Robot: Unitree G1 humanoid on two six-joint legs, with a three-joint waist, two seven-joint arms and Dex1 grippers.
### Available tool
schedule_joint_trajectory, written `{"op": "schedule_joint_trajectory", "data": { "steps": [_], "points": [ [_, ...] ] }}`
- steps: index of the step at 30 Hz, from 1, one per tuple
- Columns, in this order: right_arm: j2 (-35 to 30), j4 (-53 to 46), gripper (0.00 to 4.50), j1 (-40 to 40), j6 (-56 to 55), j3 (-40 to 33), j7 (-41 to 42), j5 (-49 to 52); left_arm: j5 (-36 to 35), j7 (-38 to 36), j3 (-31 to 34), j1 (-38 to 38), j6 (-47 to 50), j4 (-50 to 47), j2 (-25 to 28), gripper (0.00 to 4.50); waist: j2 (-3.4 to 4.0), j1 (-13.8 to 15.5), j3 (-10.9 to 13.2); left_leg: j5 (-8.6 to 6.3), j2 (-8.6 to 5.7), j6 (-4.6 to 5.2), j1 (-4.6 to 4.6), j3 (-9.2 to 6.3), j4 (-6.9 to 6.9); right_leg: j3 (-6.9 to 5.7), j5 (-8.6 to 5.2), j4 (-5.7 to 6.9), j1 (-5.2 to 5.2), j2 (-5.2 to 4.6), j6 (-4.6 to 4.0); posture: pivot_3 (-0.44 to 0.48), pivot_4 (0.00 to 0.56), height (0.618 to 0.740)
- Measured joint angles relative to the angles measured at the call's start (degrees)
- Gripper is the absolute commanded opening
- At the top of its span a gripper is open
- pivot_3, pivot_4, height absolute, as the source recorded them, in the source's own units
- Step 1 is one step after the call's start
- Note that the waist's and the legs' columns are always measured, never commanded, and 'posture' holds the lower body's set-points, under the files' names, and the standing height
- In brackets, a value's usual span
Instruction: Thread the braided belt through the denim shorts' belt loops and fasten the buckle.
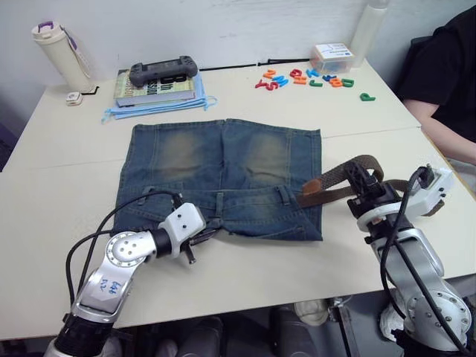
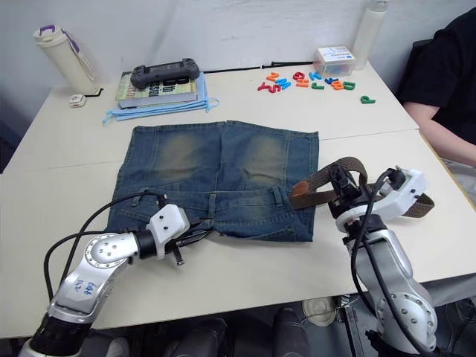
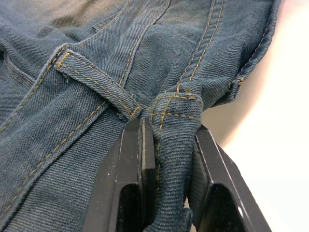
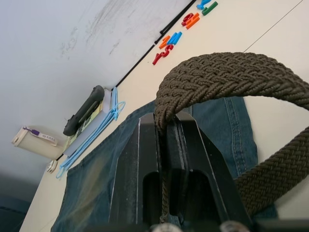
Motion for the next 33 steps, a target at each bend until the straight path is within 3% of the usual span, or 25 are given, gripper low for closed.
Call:
{"op": "schedule_joint_trajectory", "data": {
  "steps": [3, 5, 6, 8, 12, 16, 22, 33],
  "points": [
    [1.2, 0.0, 0.0, -0.3, -0.1, 1.5, 0.4, -1.2, -1.3, -0.5, 0.4, -0.1, -1.4, 1.3, -0.3, 0.62, 0.0, 0.0, 0.0, -0.01, 0.0, 0.0, 0.01, 0.01, 0.0, 0.01, 0.0, 0.0, 0.0, 0.01, 0.0, 0.0, 0.15, 0.731],
    [1.5, 0.1, 0.0, -0.3, -0.1, 1.8, 0.7, -1.8, -1.7, -0.6, 0.5, -0.1, -2.6, 1.9, -0.7, 1.55, 0.0, 0.1, 0.0, -0.01, 0.0, 0.0, 0.01, 0.01, 0.01, 0.01, 0.0, 0.0, 0.0, 0.0, 0.0, 0.0, 0.15, 0.731],
    [1.8, 0.2, 0.0, -0.3, -0.1, 1.9, 0.8, -2.4, -1.9, -0.6, 0.5, -0.1, -3.4, 2.4, -1.0, 1.72, 0.0, 0.2, 0.0, -0.02, -0.01, 0.01, 0.01, 0.01, 0.01, 0.01, 0.0, 0.0, 0.01, 0.0, 0.0, 0.0, 0.15, 0.731],
    [2.5, 0.3, 0.0, -0.4, -0.1, 2.1, 1.0, -2.9, -3.1, -1.0, 0.6, -0.1, -4.5, 3.6, -1.8, 2.53, 0.0, 0.2, 0.0, -0.02, -0.01, 0.01, 0.01, 0.02, 0.02, 0.01, 0.0, 0.0, 0.01, 0.0, -0.01, 0.0, 0.15, 0.731],
    [3.7, 1.1, 0.0, -1.2, -0.1, 3.1, 1.4, -4.4, -9.1, -2.8, 2.6, -0.3, -2.9, 3.9, -3.4, 4.42, 0.0, 0.1, 0.0, -0.02, 0.0, 0.01, 0.01, 0.02, 0.03, 0.01, 0.0, 0.04, 0.0, 0.0, -0.01, 0.0, 0.15, 0.731],
    [5.9, 4.1, 0.0, -3.0, -0.2, 4.0, 2.9, -6.6, -19.7, -5.4, 7.3, -1.6, 3.6, 1.5, -3.1, 4.42, 0.0, 0.0, 0.0, -0.02, 0.01, 0.0, 0.01, 0.01, 0.02, 0.01, -0.01, 0.06, -0.02, 0.02, -0.02, 0.0, 0.15, 0.731],
    [8.8, 9.3, 0.0, -3.3, -0.2, 4.2, 6.0, -10.0, -29.7, -6.0, 10.5, -1.9, 12.4, -3.4, -0.9, 4.42, 0.01, 0.0, 0.0, -0.03, 0.01, -0.01, 0.01, 0.02, 0.02, 0.03, -0.01, 0.06, -0.03, 0.03, -0.04, 0.0, 0.15, 0.731],
    [9.8, 13.0, 0.0, -4.2, -0.1, 3.1, 10.0, -11.9, -32.2, -9.9, 14.0, 3.8, 9.4, -2.7, 1.6, 4.42, 0.03, 0.0, 0.0, -0.04, 0.03, -0.04, 0.03, 0.03, 0.01, 0.04, -0.04, 0.08, -0.04, 0.06, -0.1, 0.0, 0.15, 0.731]
  ]
}}
